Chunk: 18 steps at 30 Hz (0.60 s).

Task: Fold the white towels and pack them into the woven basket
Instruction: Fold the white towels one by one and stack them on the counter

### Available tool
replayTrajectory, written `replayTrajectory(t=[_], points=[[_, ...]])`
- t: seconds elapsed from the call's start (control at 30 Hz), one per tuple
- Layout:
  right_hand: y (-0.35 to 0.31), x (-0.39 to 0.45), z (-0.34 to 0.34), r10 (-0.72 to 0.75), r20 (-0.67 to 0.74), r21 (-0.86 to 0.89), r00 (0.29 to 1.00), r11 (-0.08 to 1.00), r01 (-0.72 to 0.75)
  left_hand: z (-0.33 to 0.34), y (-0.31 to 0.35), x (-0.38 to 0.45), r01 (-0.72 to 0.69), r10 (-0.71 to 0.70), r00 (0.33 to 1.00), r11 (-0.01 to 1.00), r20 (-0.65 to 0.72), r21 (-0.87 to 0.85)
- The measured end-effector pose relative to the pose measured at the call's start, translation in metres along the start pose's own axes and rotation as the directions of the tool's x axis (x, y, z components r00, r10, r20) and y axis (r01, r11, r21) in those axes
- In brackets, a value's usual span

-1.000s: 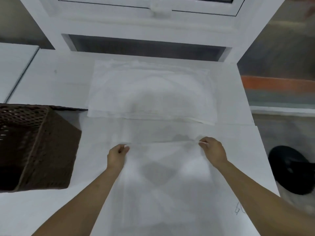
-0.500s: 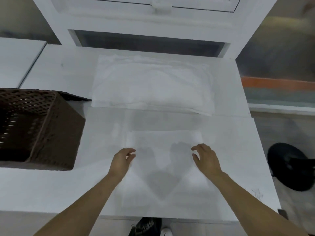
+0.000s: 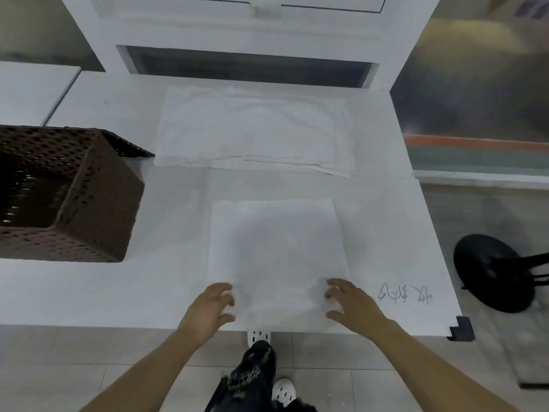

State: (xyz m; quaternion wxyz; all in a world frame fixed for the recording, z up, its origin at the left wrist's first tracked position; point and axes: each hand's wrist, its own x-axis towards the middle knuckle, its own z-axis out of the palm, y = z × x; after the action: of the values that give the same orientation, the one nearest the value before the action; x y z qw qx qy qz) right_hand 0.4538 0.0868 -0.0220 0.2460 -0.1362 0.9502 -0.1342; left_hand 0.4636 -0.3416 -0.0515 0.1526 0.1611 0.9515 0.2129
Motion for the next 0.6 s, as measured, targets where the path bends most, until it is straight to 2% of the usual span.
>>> replayTrajectory(t=[0.1,0.17,0.3,0.47,0.6], points=[[-0.002,-0.002,-0.002,0.022,-0.012,-0.043,1.000,0.999,-0.023,0.004,-0.003,-0.006,-0.019,0.020,1.000,0.995,-0.011,0.102],[-0.003,0.000,-0.002,0.026,-0.035,-0.060,0.999,0.998,-0.028,0.002,-0.005,-0.008,0.025,-0.017,0.998,0.989,-0.057,0.143],[-0.008,0.001,-0.008,0.039,-0.068,-0.010,0.997,0.999,-0.040,-0.011,0.001,-0.007,0.022,-0.003,0.993,0.986,-0.115,0.167],[-0.021,-0.008,-0.043,0.153,-0.103,0.199,0.983,0.971,-0.130,-0.043,0.009,-0.006,0.165,-0.153,0.973,0.985,-0.172,0.059],[-0.027,-0.014,-0.071,0.183,-0.204,0.305,0.962,0.945,-0.116,-0.076,0.015,0.002,0.139,-0.143,0.957,0.990,-0.250,-0.034]])
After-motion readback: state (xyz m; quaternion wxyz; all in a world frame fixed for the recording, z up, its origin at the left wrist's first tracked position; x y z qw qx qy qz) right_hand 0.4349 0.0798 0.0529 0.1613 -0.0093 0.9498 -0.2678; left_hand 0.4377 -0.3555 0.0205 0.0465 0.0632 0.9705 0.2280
